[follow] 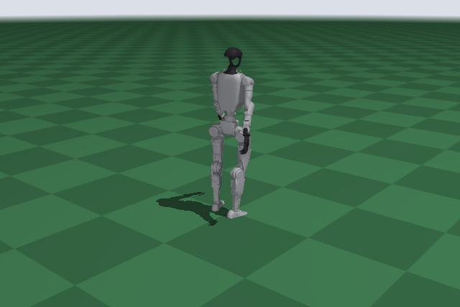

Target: Upper body actions

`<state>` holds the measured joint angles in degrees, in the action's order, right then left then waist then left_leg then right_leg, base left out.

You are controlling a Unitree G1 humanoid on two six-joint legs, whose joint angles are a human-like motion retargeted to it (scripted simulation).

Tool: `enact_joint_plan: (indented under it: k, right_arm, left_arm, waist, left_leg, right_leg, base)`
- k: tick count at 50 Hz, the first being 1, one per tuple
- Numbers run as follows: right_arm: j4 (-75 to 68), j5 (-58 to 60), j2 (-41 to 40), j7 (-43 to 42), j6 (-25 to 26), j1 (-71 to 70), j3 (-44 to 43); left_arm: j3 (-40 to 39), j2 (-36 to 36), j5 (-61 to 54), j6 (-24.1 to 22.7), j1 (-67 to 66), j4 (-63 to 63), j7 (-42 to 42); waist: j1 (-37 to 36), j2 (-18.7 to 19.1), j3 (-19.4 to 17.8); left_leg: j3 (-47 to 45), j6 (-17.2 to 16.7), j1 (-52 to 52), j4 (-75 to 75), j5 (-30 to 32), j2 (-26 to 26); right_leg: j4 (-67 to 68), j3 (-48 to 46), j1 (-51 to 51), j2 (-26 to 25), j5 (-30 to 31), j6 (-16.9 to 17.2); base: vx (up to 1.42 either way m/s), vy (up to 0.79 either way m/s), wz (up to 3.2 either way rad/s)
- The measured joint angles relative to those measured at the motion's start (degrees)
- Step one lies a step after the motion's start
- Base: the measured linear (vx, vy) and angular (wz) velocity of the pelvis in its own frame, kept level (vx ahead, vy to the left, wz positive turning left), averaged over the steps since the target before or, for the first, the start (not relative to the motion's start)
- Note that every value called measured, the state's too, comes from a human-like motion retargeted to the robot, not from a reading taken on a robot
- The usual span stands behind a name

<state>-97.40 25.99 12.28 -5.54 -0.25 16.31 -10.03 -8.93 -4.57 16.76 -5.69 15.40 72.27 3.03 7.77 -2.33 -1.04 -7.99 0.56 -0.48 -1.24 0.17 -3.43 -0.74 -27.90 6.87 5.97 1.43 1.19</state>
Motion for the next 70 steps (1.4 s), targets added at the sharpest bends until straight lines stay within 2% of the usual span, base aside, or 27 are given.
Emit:
enact_joint_plan:
  k: [4,7,12,17,23,28,33,38,42,50,55,62,67,70]
  right_arm:
    - [0.0,-4.16,-1.01,-1.38,0.98,-5.13,2.65]
    - [0.0,-8.62,-2.34,0.19,-1.94,-11.98,4.79]
    - [0.52,-13.6,-6.52,7.39,-8.15,-25.96,6.96]
    - [9.91,-15.85,-12.34,15.13,-9.38,-36.2,9.88]
    - [15.97,-13.4,-14.98,18.48,-11.09,-42.48,13.72]
    - [16.37,-8.08,-14.1,16.44,-13.17,-41.38,16.46]
    - [11.63,-4.48,-11.38,10.16,-13.53,-33.63,17.5]
    - [1.3,-2.71,-7.37,2.74,-10.54,-24.4,14.12]
    - [0.0,-1.88,-4.11,-1.0,-6.04,-14.33,11.04]
    - [0.0,-0.43,0.59,-4.3,-1.73,-2.73,4.82]
    - [0.0,-6.51,1.24,-4.46,-1.72,-2.41,2.19]
    - [0.0,-10.23,-1.48,-0.73,-1.21,-13.41,10.37]
    - [0.84,-7.32,-6.85,7.6,-5.98,-27.71,14.25]
    - [9.01,-8.01,-11.14,13.24,-8.35,-33.32,15.83]
  left_arm:
    - [-1.92,0.85,-1.64,-0.07,-3.44,2.92,0.81]
    - [-4.44,0.73,-2.04,1.71,-7.98,7.87,1.73]
    - [-10.14,-1.47,0.92,5.01,-16.33,17.96,0.57]
    - [-11.91,-3.79,4.45,7.79,-28.64,23.95,-0.21]
    - [-14.91,-3.53,6.01,8.37,-37.13,24.99,-0.33]
    - [-15.09,-3.32,1.16,10.4,-35.47,25.14,-0.35]
    - [-11.76,-3.11,-1.1,9.54,-25.11,24.82,-3.17]
    - [-8.34,-2.28,-1.14,9.2,-11.49,21.06,-2.07]
    - [-7.33,0.0,-2.71,7.77,-2.43,14.71,-0.13]
    - [-7.01,2.22,-8.38,2.86,5.04,4.71,2.65]
    - [-6.22,1.78,-6.86,1.76,3.91,3.1,1.58]
    - [-7.74,1.56,-5.3,3.76,-5.37,11.87,1.4]
    - [-13.8,0.54,-3.06,6.34,-13.98,21.29,-2.7]
    - [-15.47,-0.14,-1.97,7.55,-21.17,24.33,-3.54]
  waist:
    - [-0.48,0.52,-0.2]
    - [-1.3,0.9,-0.52]
    - [-1.46,1.35,-1.54]
    - [-1.7,1.62,-1.44]
    - [-3.45,1.04,-1.71]
    - [-3.18,0.3,-1.63]
    - [-3.05,-0.14,-1.68]
    - [-4.15,-0.63,-2.42]
    - [-4.02,-1.04,-3.0]
    - [-2.46,-0.64,-3.2]
    - [-2.27,0.02,-3.06]
    - [-3.54,0.55,-1.98]
    - [-3.04,0.95,-1.57]
    - [-2.73,1.08,-1.42]
  left_leg:
    - [-0.09,0.12,0.01,0.27,0.08,-0.16]
    - [-0.9,0.2,0.53,0.59,-0.01,-0.13]
    - [-2.59,0.11,1.67,1.04,-0.29,0.29]
    - [-4.34,-0.24,2.1,1.44,-0.75,0.87]
    - [-6.33,-0.58,2.82,1.75,-1.13,1.23]
    - [-5.46,-0.59,2.31,1.74,-0.82,1.12]
    - [-4.41,-0.37,1.93,1.72,-0.42,0.97]
    - [-3.9,-0.2,1.77,1.56,-0.23,0.82]
    - [-3.49,-0.1,1.45,1.44,-0.09,0.72]
    - [-4.76,-0.14,1.17,1.13,-0.29,1.39]
    - [-5.22,-0.17,1.07,1.13,-0.48,1.54]
    - [-5.88,-0.07,1.75,1.52,-0.83,1.22]
    - [-6.38,-0.15,2.18,1.77,-1.0,1.26]
    - [-6.33,-0.28,2.1,1.73,-1.13,1.29]
  right_leg:
    - [-0.02,0.74,-0.48,-0.06,0.19,-0.26]
    - [0.18,1.61,-0.96,-0.14,0.45,-0.55]
    - [0.66,3.41,-1.63,-0.37,0.85,-0.87]
    - [1.32,5.72,-3.34,-0.45,1.3,-0.99]
    - [1.87,8.44,-4.5,-0.5,1.74,-1.06]
    - [1.7,7.84,-4.38,-0.46,1.67,-0.98]
    - [1.36,6.26,-3.69,-0.45,1.57,-0.88]
    - [1.1,5.02,-2.94,-0.28,1.52,-0.71]
    - [0.87,4.22,-2.56,-0.17,1.45,-0.54]
    - [0.55,4.04,-2.51,-0.49,1.71,-0.37]
    - [0.54,4.15,-2.82,-0.55,1.76,-0.34]
    - [1.02,5.48,-3.5,-0.49,1.77,-0.67]
    - [1.39,6.55,-4.0,-0.52,1.79,-0.79]
    - [1.65,7.29,-4.43,-0.47,1.73,-0.76]
  base:
    - [-0.03,0.03,0.02]
    - [-0.03,0.03,-0.23]
    - [-0.03,0.0,-0.32]
    - [0.0,-0.02,-0.32]
    - [0.0,-0.01,-0.25]
    - [0.0,-0.02,0.14]
    - [0.01,-0.01,0.13]
    - [0.0,0.0,0.0]
    - [0.0,0.0,0.0]
    - [-0.01,0.0,-0.12]
    - [-0.01,0.0,-0.04]
    - [0.0,0.0,0.0]
    - [0.0,0.0,0.0]
    - [0.0,0.0,0.0]
